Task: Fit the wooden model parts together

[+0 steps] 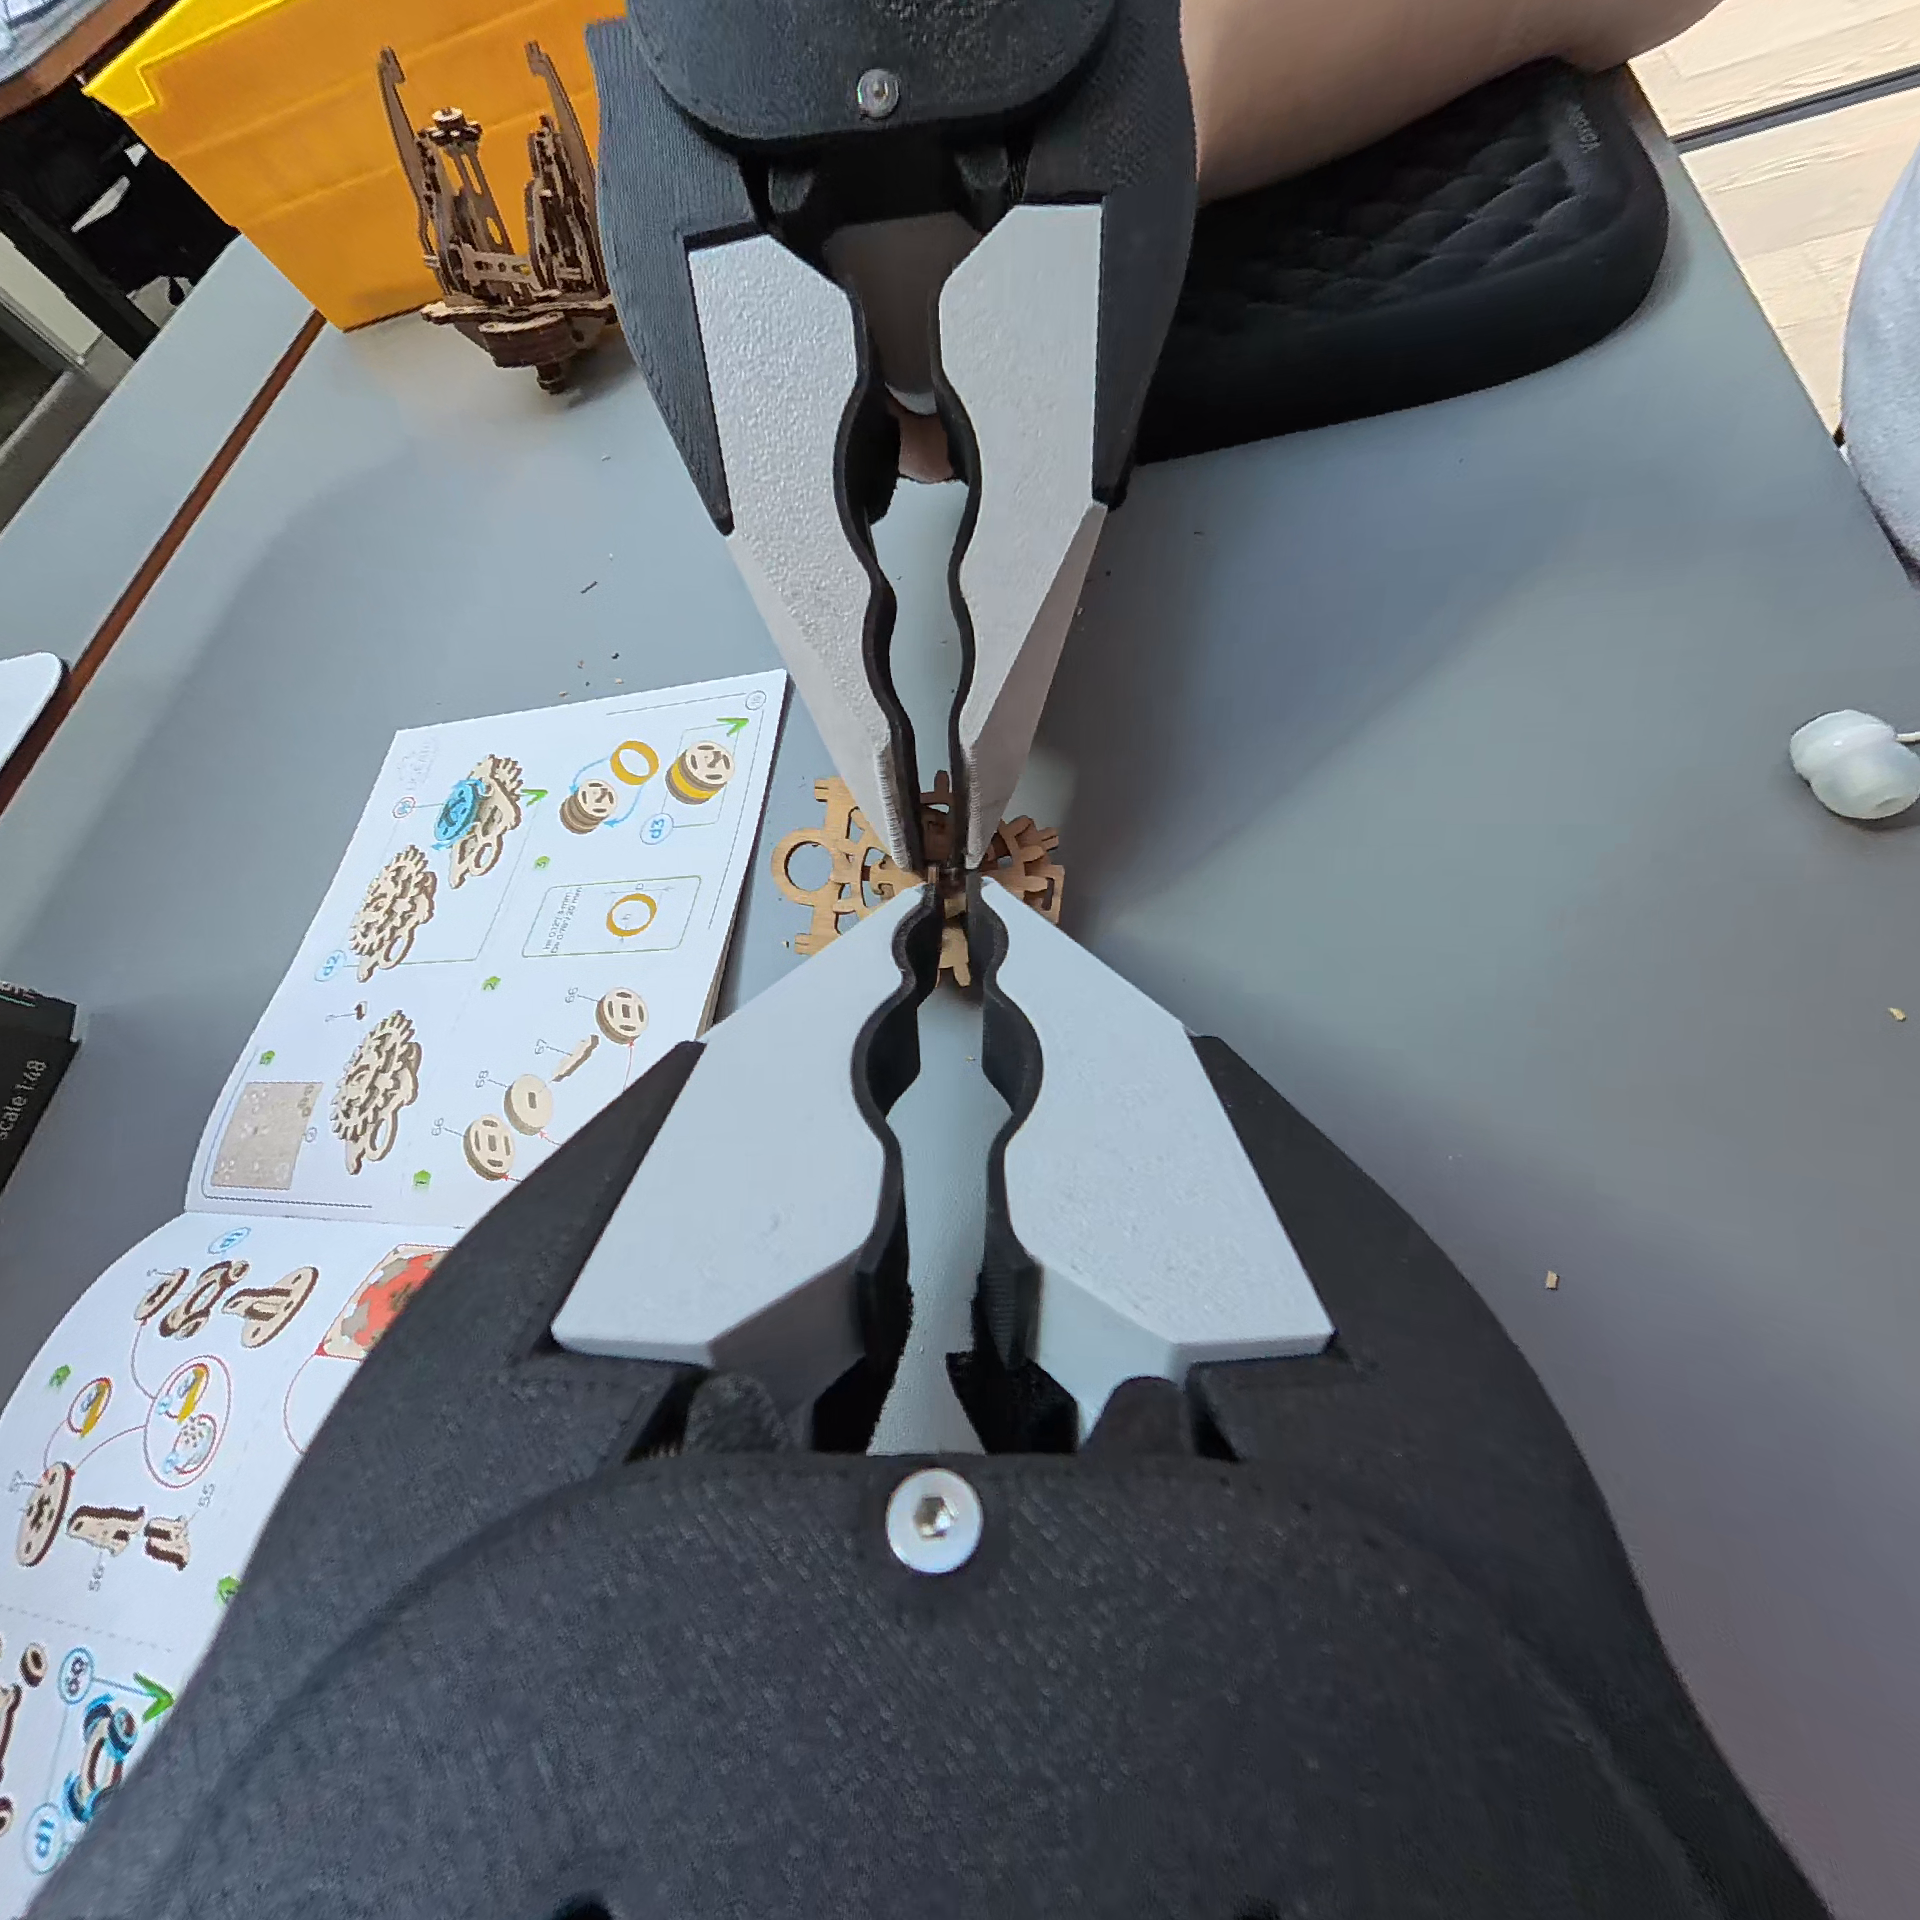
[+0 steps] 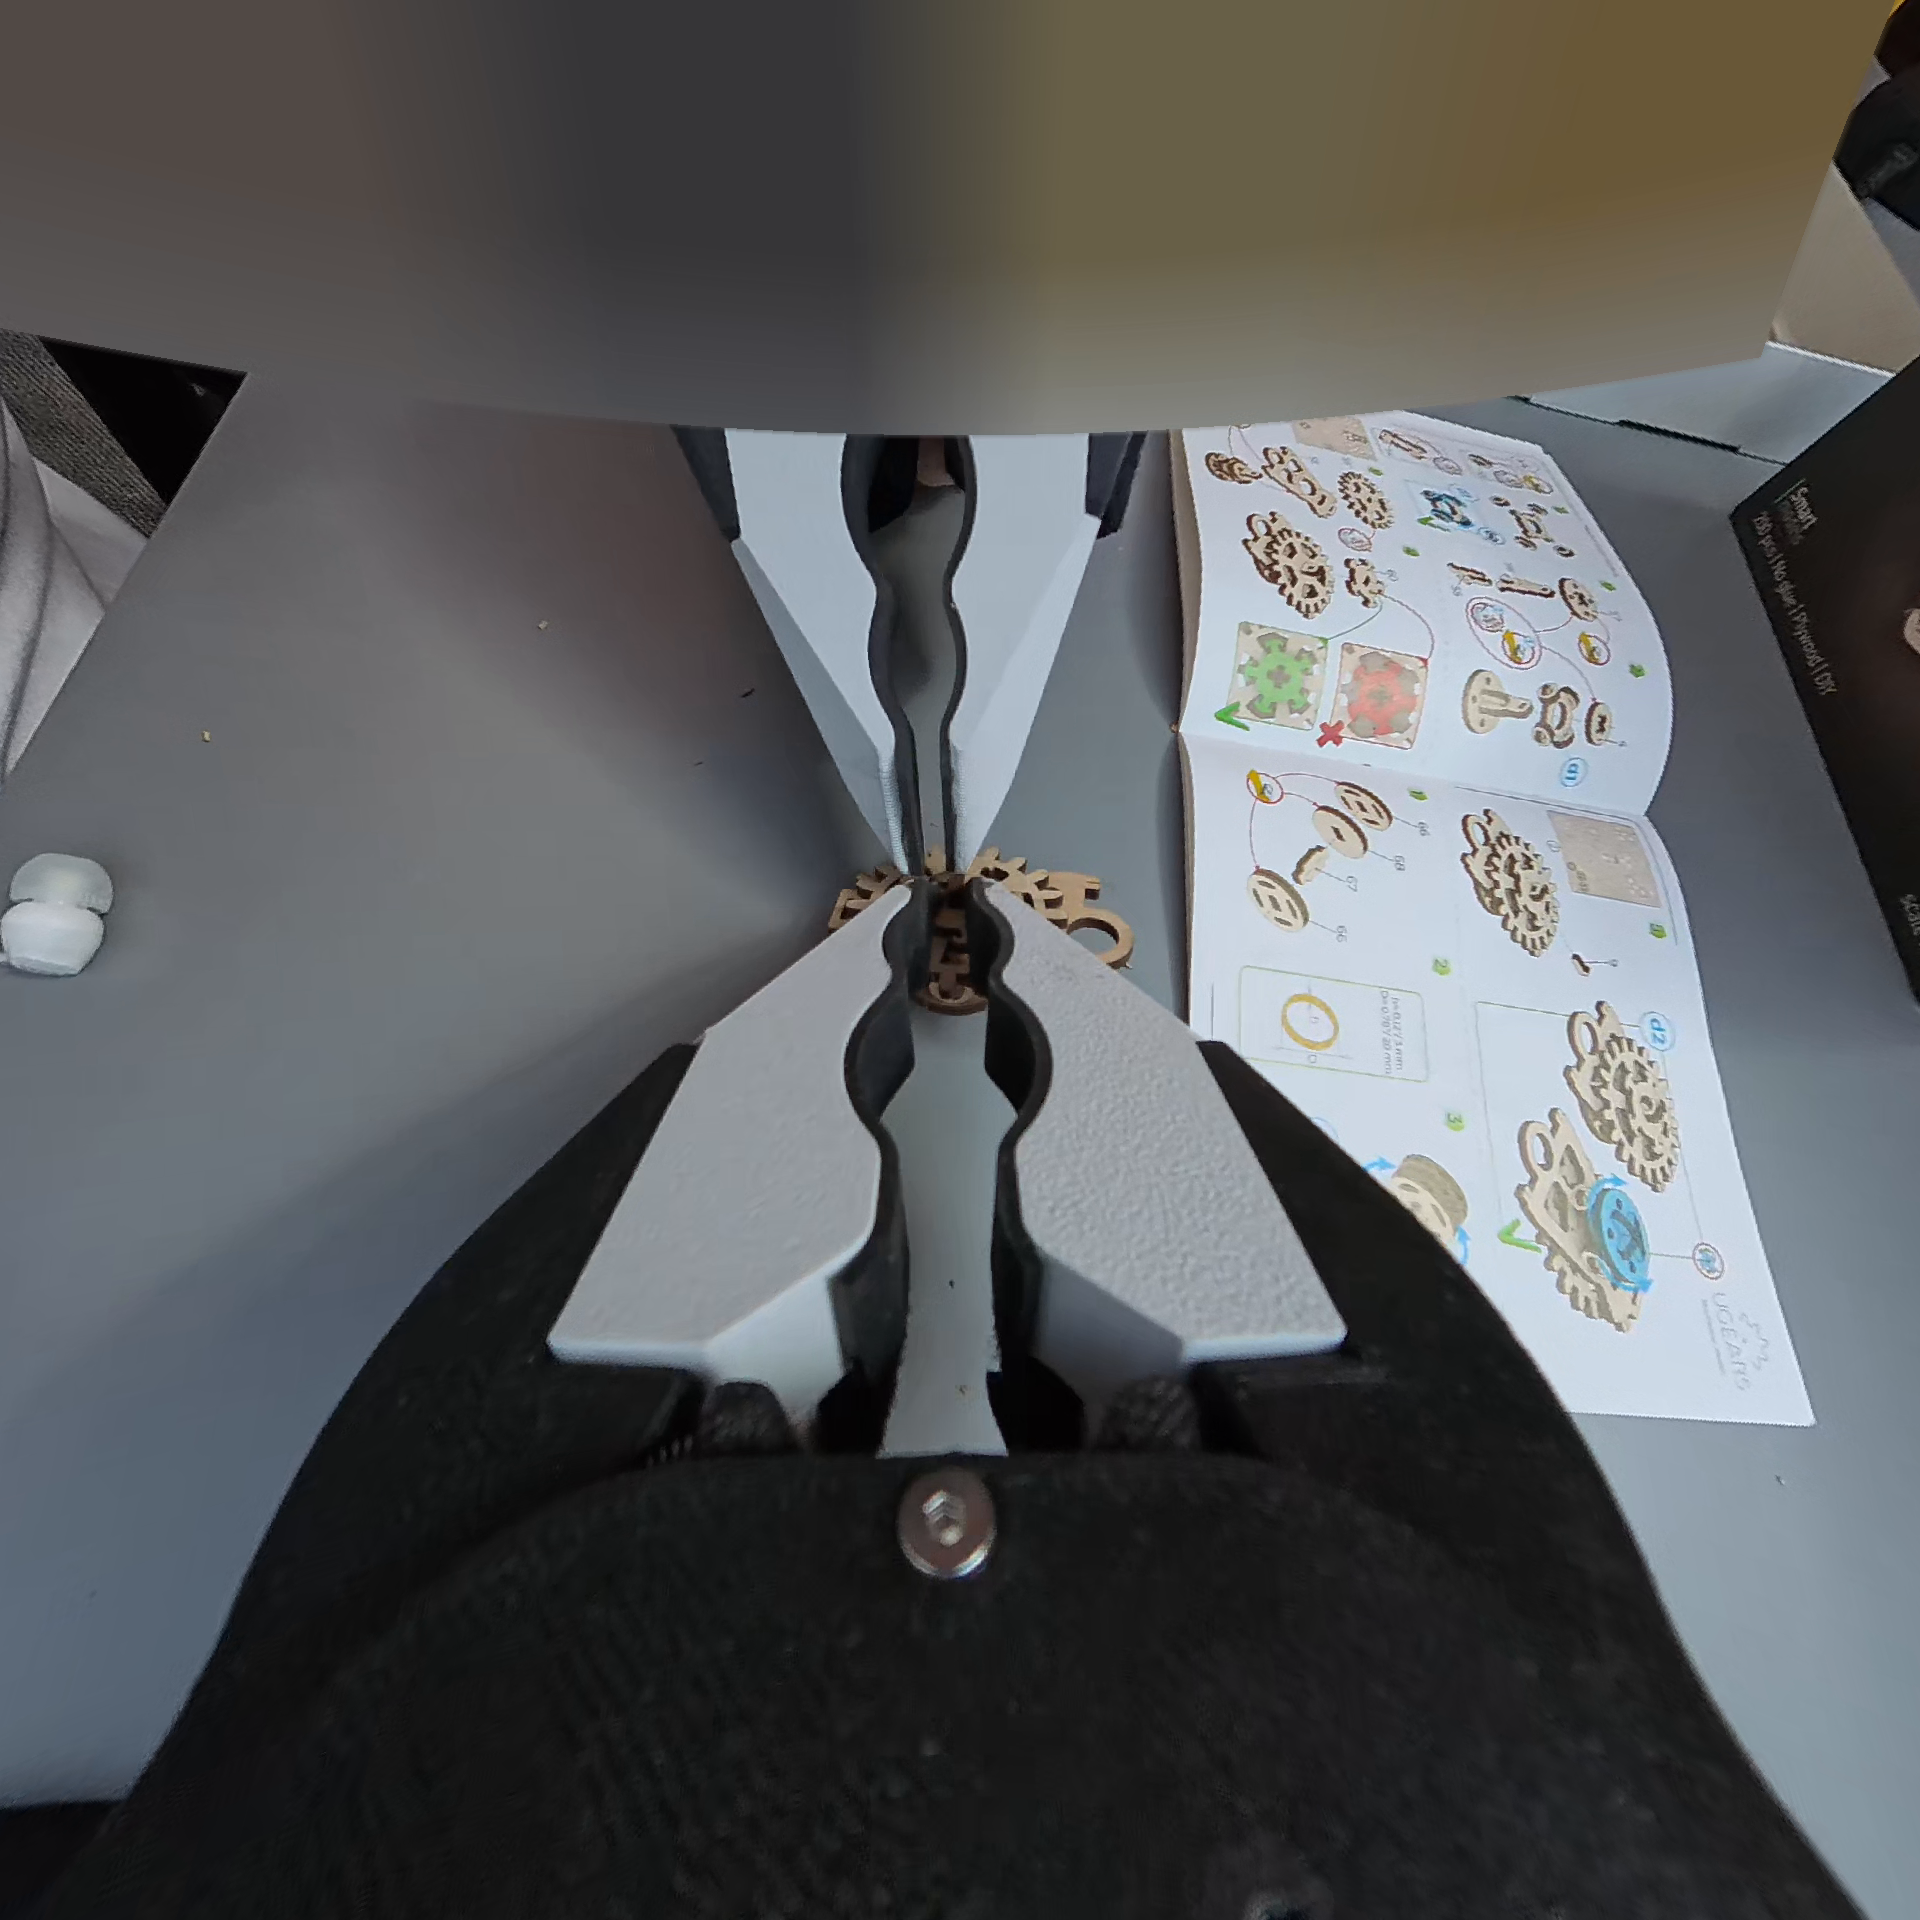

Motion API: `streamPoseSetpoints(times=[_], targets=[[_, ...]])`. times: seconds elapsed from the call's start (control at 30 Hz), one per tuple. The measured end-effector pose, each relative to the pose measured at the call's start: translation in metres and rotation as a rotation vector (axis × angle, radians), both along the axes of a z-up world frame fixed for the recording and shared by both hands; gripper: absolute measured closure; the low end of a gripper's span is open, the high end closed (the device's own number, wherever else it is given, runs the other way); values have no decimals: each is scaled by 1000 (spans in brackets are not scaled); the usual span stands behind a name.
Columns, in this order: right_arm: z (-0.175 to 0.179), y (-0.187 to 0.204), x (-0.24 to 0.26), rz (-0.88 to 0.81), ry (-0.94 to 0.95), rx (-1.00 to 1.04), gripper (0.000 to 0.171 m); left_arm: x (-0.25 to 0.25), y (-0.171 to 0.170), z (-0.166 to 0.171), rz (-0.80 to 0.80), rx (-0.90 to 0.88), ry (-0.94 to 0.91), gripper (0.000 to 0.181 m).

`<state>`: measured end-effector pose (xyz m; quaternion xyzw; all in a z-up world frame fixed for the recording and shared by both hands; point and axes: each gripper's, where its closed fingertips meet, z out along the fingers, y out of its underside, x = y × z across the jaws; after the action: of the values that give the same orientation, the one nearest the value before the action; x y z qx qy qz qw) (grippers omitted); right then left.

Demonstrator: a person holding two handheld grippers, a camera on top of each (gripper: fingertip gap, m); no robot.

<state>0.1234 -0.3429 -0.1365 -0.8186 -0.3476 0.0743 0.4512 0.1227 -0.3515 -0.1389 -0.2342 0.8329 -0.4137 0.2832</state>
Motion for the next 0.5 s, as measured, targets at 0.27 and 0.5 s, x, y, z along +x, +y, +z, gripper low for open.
streamPoseSetpoints(times=[0.27, 0.5], targets=[[-1, 0, 0, 10, -10, 14, 162, 4, 1, 1, 23, 4, -15, 177], [1, -1, 0, 23, -28, 36, 161, 4, 1, 1, 23, -2, -6, 178]])
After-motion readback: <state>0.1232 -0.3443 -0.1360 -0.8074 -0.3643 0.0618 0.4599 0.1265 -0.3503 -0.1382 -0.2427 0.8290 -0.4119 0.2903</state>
